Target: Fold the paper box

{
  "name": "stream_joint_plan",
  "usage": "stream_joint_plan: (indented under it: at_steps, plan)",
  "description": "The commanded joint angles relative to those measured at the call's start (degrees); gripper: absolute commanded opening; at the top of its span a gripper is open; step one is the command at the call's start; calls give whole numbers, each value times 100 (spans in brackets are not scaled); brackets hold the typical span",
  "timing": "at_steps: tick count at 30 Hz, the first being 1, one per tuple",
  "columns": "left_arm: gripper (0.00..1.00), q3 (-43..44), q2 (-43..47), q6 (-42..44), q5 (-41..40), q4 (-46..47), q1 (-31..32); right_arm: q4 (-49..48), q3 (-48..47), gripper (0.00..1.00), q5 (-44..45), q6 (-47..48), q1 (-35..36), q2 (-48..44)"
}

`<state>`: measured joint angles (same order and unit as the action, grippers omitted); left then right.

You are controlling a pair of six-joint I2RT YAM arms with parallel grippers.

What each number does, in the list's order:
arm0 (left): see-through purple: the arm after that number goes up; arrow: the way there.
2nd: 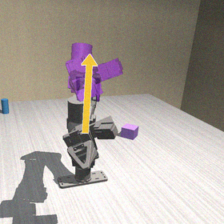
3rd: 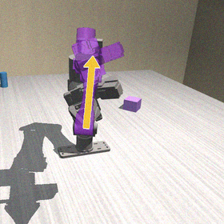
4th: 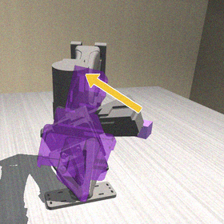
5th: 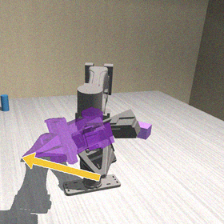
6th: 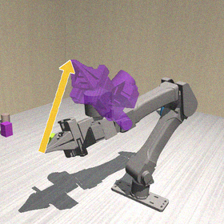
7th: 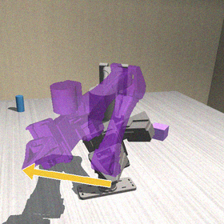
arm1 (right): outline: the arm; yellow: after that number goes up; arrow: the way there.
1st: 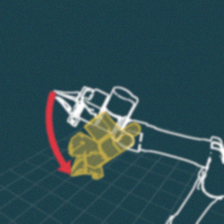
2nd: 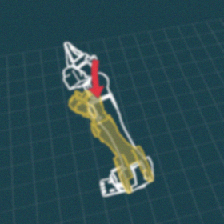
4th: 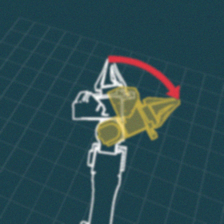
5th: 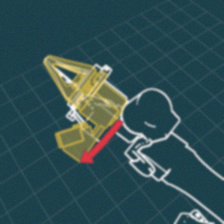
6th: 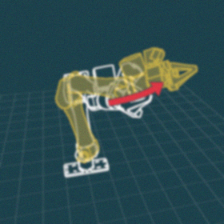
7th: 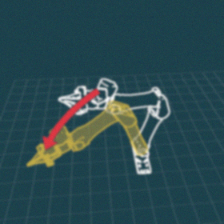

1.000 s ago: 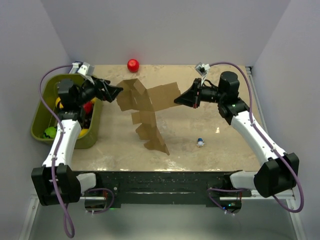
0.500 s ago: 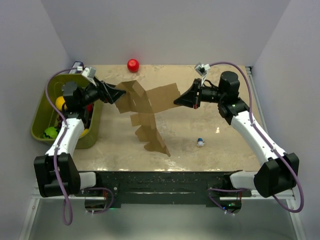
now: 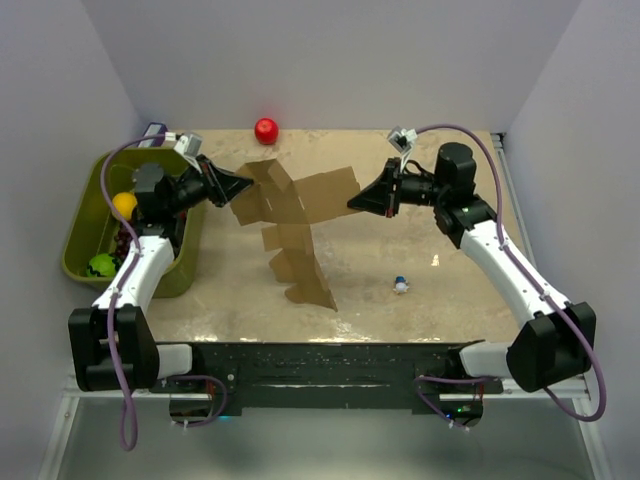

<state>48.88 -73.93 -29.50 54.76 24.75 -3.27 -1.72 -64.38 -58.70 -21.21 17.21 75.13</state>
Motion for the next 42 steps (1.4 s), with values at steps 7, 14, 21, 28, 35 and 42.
stream_joint_plan:
  at_steps: [7,14,21,28,35,42]
  plan:
    - [0,253,282,1226,-1370,-1278,590,1103,-163,67,2755,583,-16,98]
    - [0,218,221,1218,-1645,-1439,696,1033,443,91,4849,1102,1018,-526]
    - [0,253,160,1271,-1364,-1438,696,41,1094,92,5062,855,1645,-641]
    - [0,306,125,1394,-924,-1421,705,-154,813,87,4683,1487,1636,308]
    - [0,315,124,1438,-748,-1447,705,-540,602,70,4674,1866,1645,1117]
    - [0,332,125,1482,-625,-1447,705,-1068,462,60,4341,1849,1601,1644]
